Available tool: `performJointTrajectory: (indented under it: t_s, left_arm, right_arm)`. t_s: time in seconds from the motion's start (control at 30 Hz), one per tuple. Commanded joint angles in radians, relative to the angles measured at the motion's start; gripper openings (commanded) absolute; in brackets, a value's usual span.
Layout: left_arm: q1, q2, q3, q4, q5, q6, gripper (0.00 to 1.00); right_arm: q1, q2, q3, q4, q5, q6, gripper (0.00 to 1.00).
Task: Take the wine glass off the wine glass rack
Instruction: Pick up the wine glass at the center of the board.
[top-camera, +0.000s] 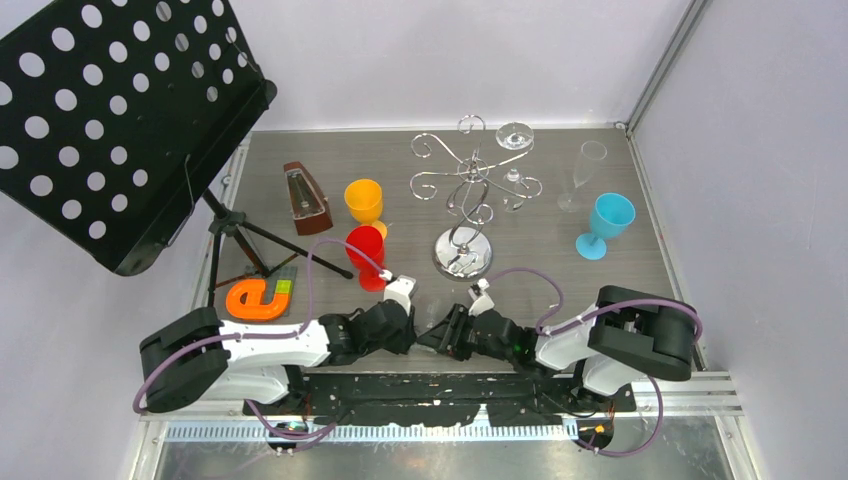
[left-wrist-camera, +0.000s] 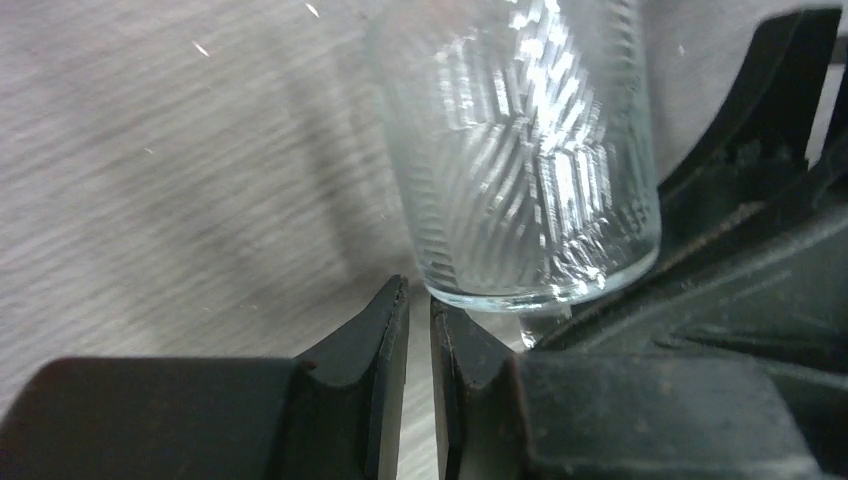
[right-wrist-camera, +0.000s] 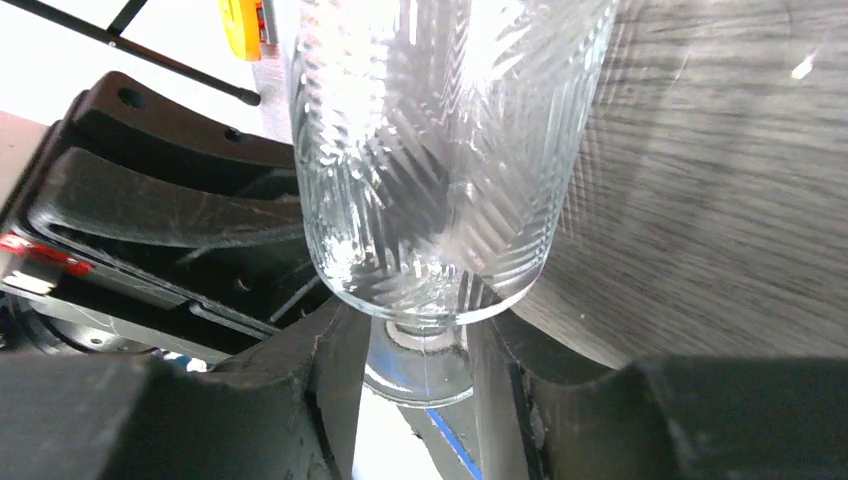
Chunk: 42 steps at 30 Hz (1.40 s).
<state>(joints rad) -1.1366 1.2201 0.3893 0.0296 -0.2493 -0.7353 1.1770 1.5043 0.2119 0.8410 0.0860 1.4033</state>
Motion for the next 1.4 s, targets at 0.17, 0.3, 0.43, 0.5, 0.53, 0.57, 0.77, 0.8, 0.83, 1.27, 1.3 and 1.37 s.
performJointTrajectory:
  t_s: [0.17, 0.3, 0.43, 0.5, 0.53, 0.57, 0.77, 0.8, 0.83, 1.27, 1.3, 1.37]
  left_arm:
    - [-0.035, -0.098, -0.03, -0.148, 0.093, -0.024, 0.18]
    - [-0.035, -0.134, -0.03, -0.172, 0.087, -0.026, 0.18]
    - [-0.035, -0.133, -0.015, -0.178, 0.087, -0.024, 0.18]
    - [-0.035, -0.127, -0.01, -0.18, 0.089, -0.024, 0.18]
    - [-0.035, -0.126, -0.01, -0.181, 0.089, -0.024, 0.17]
    - [-0.035, -0.127, -0.009, -0.183, 0.09, -0.024, 0.17]
    - [-0.035, -0.181, -0.003, -0.219, 0.077, -0.017, 0.19]
    - [-0.036, -0.193, -0.002, -0.228, 0.075, -0.016, 0.2]
    - [-0.035, -0.205, 0.002, -0.237, 0.073, -0.015, 0.22]
    - [-0.032, -0.404, 0.086, -0.365, 0.075, 0.02, 0.52]
    - [-0.03, -0.418, 0.091, -0.37, 0.084, 0.02, 0.55]
    - [-0.024, -0.453, 0.104, -0.378, 0.105, 0.018, 0.58]
  right_arm:
    - [0.009, -0.146, -0.074, 0.036, 0.014, -0.085, 0.06]
    - [0.009, -0.223, -0.087, -0.049, 0.03, -0.116, 0.06]
    - [0.01, -0.27, -0.077, -0.116, 0.041, -0.141, 0.06]
    - [0.009, -0.287, -0.073, -0.128, 0.045, -0.15, 0.06]
    - [0.01, -0.294, -0.07, -0.138, 0.045, -0.158, 0.06]
    - [0.01, -0.307, -0.067, -0.147, 0.043, -0.165, 0.06]
    - [0.01, -0.4, -0.048, -0.248, 0.035, -0.28, 0.06]
    - [0.01, -0.422, -0.05, -0.266, 0.032, -0.295, 0.06]
    - [0.009, -0.433, -0.051, -0.288, 0.03, -0.326, 0.06]
    - [0.01, -0.638, -0.057, -0.459, -0.01, -0.675, 0.06]
    - [0.01, -0.649, -0.047, -0.485, -0.016, -0.695, 0.06]
    - [0.009, -0.662, -0.025, -0.53, -0.022, -0.762, 0.06]
